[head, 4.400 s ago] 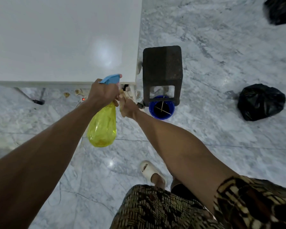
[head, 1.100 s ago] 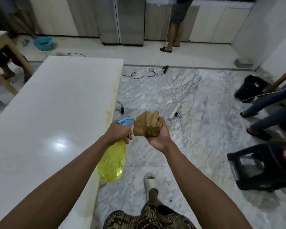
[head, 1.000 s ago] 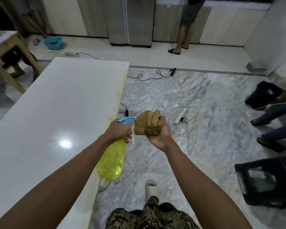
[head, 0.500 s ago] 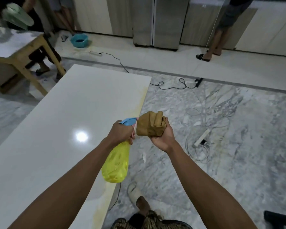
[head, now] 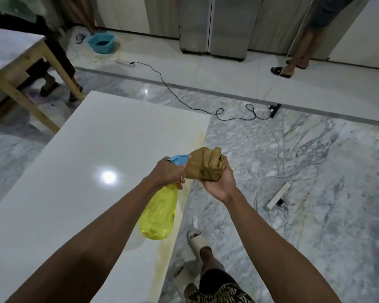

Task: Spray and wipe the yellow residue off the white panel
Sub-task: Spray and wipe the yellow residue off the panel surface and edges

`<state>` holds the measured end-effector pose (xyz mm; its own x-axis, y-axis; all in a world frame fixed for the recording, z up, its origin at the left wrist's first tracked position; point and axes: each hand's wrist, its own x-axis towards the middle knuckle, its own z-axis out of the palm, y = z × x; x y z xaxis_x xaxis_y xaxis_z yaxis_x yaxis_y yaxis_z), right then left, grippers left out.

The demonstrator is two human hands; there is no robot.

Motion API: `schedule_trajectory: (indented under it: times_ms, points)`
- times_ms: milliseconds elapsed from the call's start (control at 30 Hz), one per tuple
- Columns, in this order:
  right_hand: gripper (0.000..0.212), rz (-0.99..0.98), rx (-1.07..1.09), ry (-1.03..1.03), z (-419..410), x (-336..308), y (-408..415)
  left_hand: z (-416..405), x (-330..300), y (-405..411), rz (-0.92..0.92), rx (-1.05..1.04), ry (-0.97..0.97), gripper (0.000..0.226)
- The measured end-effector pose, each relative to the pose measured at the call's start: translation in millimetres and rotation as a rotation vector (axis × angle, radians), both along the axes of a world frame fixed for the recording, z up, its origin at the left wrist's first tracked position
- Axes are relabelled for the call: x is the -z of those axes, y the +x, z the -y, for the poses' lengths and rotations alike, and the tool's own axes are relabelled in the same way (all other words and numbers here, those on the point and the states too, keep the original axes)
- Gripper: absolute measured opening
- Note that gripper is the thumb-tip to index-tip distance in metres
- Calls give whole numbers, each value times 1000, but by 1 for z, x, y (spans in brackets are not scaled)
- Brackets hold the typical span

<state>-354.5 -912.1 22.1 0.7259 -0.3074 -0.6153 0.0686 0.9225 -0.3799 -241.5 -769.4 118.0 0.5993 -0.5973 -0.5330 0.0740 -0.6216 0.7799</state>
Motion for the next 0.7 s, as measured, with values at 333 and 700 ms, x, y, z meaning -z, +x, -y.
schedule_trajectory:
  times_ms: [333, 700]
  points:
    - [67, -339, -65, -379, 139, 31, 106, 97, 25, 96, -37, 100, 92, 58]
    - [65, -638, -692, -1877, 230, 110, 234, 153, 42, 159, 92, -224, -106, 22]
